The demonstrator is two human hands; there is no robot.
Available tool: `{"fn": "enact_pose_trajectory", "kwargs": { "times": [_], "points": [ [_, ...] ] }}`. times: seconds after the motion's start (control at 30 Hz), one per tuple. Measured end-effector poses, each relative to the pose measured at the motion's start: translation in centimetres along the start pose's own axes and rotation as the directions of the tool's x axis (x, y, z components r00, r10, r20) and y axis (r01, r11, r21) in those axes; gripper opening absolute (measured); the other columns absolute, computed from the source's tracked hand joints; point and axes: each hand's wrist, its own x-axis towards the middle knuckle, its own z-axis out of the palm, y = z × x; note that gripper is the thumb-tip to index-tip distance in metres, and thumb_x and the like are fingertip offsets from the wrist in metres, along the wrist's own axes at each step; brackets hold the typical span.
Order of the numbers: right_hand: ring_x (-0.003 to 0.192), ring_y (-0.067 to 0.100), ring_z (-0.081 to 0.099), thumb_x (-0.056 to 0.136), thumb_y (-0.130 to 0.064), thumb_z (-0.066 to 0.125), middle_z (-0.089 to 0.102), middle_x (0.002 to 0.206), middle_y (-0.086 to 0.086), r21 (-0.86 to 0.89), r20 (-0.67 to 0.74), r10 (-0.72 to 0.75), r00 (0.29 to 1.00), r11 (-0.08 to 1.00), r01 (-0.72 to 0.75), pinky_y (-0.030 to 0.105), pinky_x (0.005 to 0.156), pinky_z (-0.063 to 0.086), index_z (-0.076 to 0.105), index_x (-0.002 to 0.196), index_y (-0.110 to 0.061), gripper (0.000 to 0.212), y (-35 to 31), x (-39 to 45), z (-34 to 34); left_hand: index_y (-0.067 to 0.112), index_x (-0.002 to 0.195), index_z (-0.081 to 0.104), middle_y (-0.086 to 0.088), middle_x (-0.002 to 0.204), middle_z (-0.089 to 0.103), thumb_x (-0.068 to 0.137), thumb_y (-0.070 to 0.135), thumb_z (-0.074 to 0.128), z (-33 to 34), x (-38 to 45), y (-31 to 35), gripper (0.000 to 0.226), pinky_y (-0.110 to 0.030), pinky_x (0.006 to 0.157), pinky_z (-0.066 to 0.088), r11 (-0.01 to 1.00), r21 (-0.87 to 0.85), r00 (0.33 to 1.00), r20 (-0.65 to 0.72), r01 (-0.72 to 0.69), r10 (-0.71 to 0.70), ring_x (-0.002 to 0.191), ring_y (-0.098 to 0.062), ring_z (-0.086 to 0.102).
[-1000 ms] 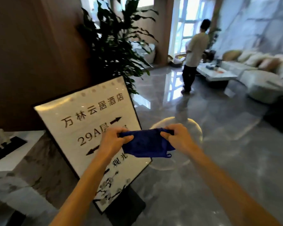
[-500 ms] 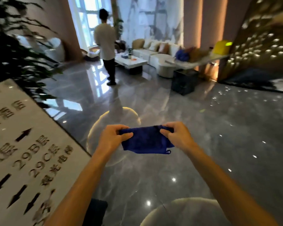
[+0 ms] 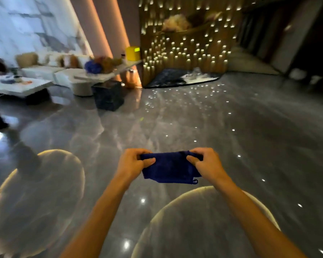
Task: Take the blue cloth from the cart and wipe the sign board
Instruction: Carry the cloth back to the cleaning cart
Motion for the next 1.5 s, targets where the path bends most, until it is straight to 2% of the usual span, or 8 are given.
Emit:
{"fn": "enact_pose_trajectory", "kwargs": {
  "times": [0.17,0.27,0.47,0.77,0.93,1.13,1.3,1.5],
  "points": [
    [0.076,0.009,0.067,0.088,-0.014,0.07,0.073,0.079,-0.005,-0.02,-0.168,0.127,0.978,0.991,-0.132,0.021,0.065,0.051,0.075,0.085,-0.02,0.008,5.9,-4.4,-9.8,0.036,0.069,0.075,0.006,0.074,0.076,0.082,0.006,0.074,10.5,1.0,4.7,0.033,-0.021,0.061,0.058,0.994,-0.055,0.98,0.173,-0.092,0.101,0.072,-0.01,0.071],
    [0.077,0.004,0.065,0.088,-0.015,0.07,0.072,0.079,-0.01,-0.007,-0.264,0.197,0.944,0.978,-0.206,0.016,0.062,0.047,0.072,0.082,-0.03,0.016,9.2,-8.1,-14.8,0.042,0.065,0.075,0.01,0.071,0.075,0.082,0.006,0.074,16.7,0.6,7.3,0.04,-0.017,0.058,0.055,0.987,-0.087,0.949,0.276,-0.132,0.151,0.068,-0.006,0.071],
    [0.071,0.003,0.065,0.087,-0.013,0.069,0.072,0.075,-0.011,0.061,-0.482,0.351,0.803,0.927,-0.369,0.018,0.064,0.048,0.07,0.075,-0.035,0.024,14.6,-16.9,-24.0,0.039,0.068,0.076,0.008,0.073,0.076,0.08,0.005,0.076,29.5,-1.3,12.9,0.036,-0.02,0.062,0.057,0.97,-0.151,0.827,0.507,-0.192,0.242,0.068,-0.004,0.07],
    [0.072,-0.006,0.063,0.087,-0.01,0.068,0.071,0.076,-0.014,0.142,-0.744,0.451,0.494,0.828,-0.542,0.007,0.061,0.042,0.068,0.074,-0.034,0.027,18.7,-29.0,-33.7,0.023,0.077,0.078,-0.003,0.076,0.076,0.077,0.001,0.078,46.2,-6.0,20.7,0.022,-0.034,0.072,0.056,0.934,-0.261,0.531,0.77,-0.243,0.353,0.072,-0.013,0.068],
    [0.075,-0.01,0.062,0.087,-0.014,0.07,0.069,0.077,-0.019,0.175,-0.841,0.451,0.299,0.749,-0.639,0.007,0.062,0.043,0.067,0.076,-0.035,0.024,20.8,-34.7,-38.1,0.017,0.079,0.075,-0.004,0.076,0.072,0.078,0.0,0.078,55.3,-9.2,24.9,0.017,-0.022,0.067,0.051,0.914,-0.317,0.323,0.863,-0.254,0.389,0.071,-0.012,0.064],
    [0.079,-0.004,0.063,0.089,-0.019,0.069,0.071,0.083,-0.018,0.299,-0.893,0.448,0.047,0.667,-0.682,0.017,0.064,0.044,0.07,0.083,-0.035,0.017,22.8,-40.1,-42.7,0.023,0.077,0.075,0.007,0.068,0.073,0.077,0.002,0.079,65.5,-13.1,29.9,0.021,-0.02,0.064,0.05,0.895,-0.381,0.075,0.911,-0.232,0.407,0.069,-0.01,0.065],
    [0.075,-0.011,0.06,0.089,-0.018,0.07,0.065,0.077,-0.025,0.342,-0.909,0.407,-0.094,0.596,-0.727,0.007,0.061,0.041,0.063,0.075,-0.045,0.031,23.9,-43.3,-45.5,0.024,0.078,0.075,-0.002,0.078,0.075,0.079,0.004,0.078,72.0,-16.3,32.7,0.02,-0.027,0.071,0.053,0.884,-0.403,-0.09,0.915,-0.239,0.393,0.075,-0.015,0.068],
    [0.075,-0.019,0.057,0.088,-0.013,0.07,0.065,0.078,-0.025,0.41,-0.904,0.345,-0.251,0.539,-0.735,0.0,0.064,0.041,0.07,0.083,-0.033,0.02,25.6,-46.6,-47.1,0.023,0.074,0.077,0.006,0.068,0.076,0.077,0.004,0.079,78.1,-20.1,34.5,0.019,-0.011,0.051,0.049,0.879,-0.418,-0.228,0.901,-0.228,0.37,0.062,-0.003,0.068]
  ]
}}
